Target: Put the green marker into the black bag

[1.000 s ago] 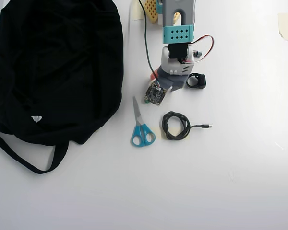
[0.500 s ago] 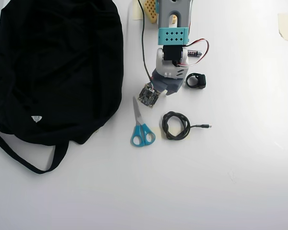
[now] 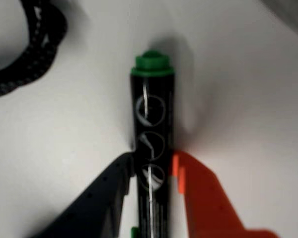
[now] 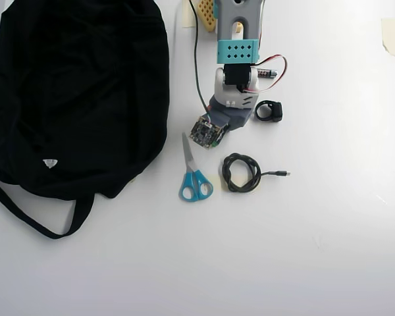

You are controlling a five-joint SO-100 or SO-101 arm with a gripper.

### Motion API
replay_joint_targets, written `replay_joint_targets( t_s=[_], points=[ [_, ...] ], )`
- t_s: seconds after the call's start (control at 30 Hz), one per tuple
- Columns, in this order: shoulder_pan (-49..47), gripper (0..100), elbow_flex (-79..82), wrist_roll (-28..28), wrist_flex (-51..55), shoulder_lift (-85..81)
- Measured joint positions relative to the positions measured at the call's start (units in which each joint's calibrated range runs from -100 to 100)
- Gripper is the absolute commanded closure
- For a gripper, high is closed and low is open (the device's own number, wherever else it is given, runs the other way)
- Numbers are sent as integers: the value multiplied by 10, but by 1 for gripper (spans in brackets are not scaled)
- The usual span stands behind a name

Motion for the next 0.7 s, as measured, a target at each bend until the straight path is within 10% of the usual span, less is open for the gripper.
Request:
replay_joint_targets(
  t_s=[0.7],
  points=[
    [-4,98,-8,0,15,0]
  ],
)
